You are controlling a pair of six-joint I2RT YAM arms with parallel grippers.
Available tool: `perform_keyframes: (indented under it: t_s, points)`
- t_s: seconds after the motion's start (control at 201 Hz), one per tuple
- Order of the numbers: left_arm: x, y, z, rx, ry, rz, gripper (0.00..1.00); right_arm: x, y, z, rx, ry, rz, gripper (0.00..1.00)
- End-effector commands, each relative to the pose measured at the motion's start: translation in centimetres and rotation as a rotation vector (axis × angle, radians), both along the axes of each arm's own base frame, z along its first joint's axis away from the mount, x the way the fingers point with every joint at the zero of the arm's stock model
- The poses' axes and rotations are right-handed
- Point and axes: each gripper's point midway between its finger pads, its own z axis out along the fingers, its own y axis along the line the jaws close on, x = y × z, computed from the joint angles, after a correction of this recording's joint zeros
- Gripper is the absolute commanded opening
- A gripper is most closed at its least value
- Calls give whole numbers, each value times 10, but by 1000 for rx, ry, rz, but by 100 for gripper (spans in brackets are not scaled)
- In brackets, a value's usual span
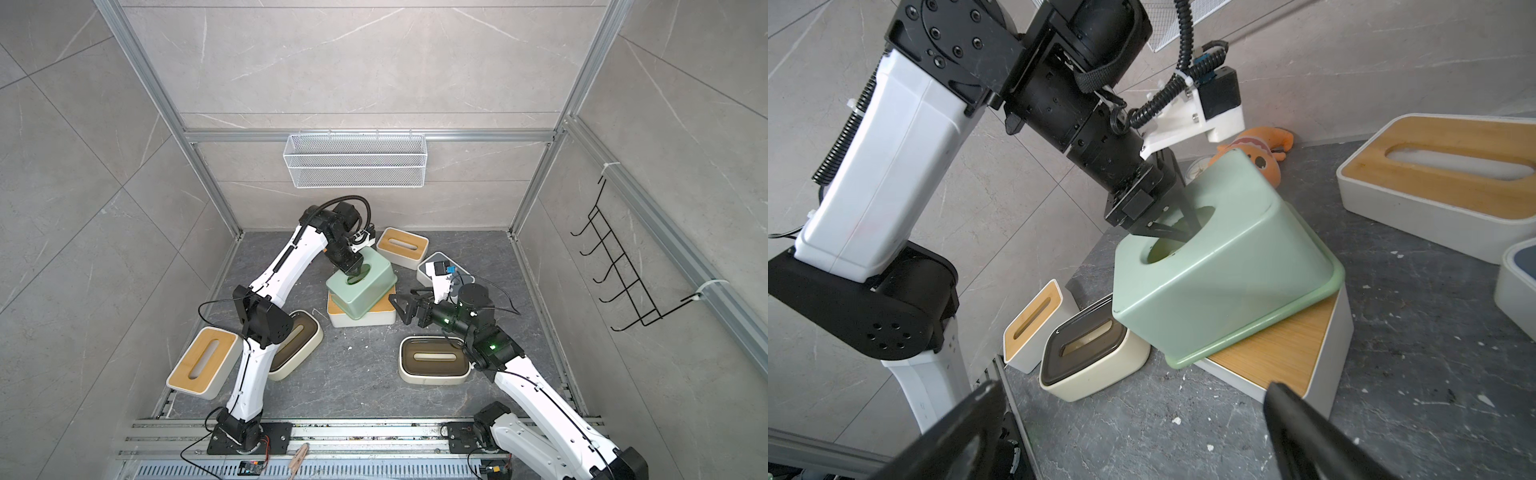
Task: Stack the tissue boxes
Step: Place the tissue box at the tissue box.
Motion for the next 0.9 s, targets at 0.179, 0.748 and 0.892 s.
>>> perform_keyframes:
  t_s: [0.179, 0.748, 0.892]
  points:
    - [4, -7, 0, -10, -12, 30, 43, -4, 2, -6, -26, 7, 15, 100]
    - [13, -2, 45, -52, -150, 120, 50, 10, -1, -8, -44, 22, -56, 100]
    - [11, 3, 76, -92, -223, 149, 54, 24, -1, -7, -53, 42, -96, 100]
